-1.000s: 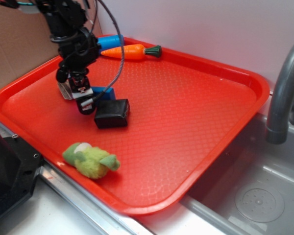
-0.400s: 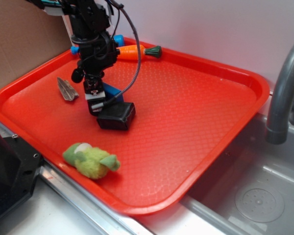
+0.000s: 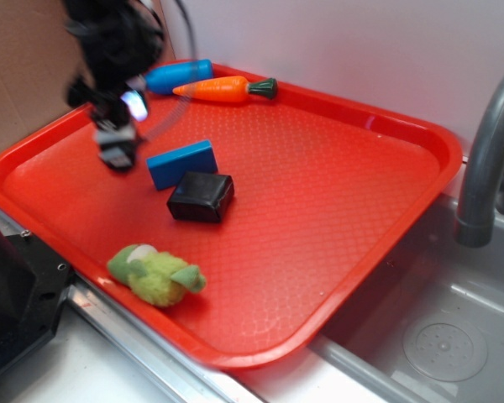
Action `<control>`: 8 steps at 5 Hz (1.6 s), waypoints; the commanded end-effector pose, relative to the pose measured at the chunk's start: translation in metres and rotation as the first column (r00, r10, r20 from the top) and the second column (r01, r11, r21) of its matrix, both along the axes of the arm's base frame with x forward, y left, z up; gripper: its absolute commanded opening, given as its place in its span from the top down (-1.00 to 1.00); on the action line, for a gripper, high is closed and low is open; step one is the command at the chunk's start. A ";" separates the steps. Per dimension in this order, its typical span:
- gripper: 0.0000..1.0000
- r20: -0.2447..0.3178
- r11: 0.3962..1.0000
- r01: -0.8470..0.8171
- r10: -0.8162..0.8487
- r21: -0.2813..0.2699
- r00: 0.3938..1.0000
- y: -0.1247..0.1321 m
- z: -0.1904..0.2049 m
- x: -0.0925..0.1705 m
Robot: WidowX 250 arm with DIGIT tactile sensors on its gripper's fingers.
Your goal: Grab the blue block.
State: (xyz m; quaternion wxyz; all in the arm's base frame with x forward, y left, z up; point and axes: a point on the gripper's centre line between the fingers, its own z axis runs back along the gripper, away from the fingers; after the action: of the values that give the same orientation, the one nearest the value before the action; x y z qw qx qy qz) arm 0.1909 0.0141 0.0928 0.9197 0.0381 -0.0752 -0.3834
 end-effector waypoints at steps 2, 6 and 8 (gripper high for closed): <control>-1.00 -0.079 0.998 0.034 -0.039 -0.061 0.996 -0.011 -0.021 0.012; 1.00 -0.151 1.000 0.011 -0.009 0.011 0.988 -0.021 -0.086 0.031; 1.00 -0.067 0.977 -0.215 0.215 0.007 0.974 0.000 -0.033 0.013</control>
State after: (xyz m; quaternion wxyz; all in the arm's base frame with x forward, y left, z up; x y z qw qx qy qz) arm 0.2037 0.0121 0.0548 0.9587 0.0246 -0.0283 -0.2820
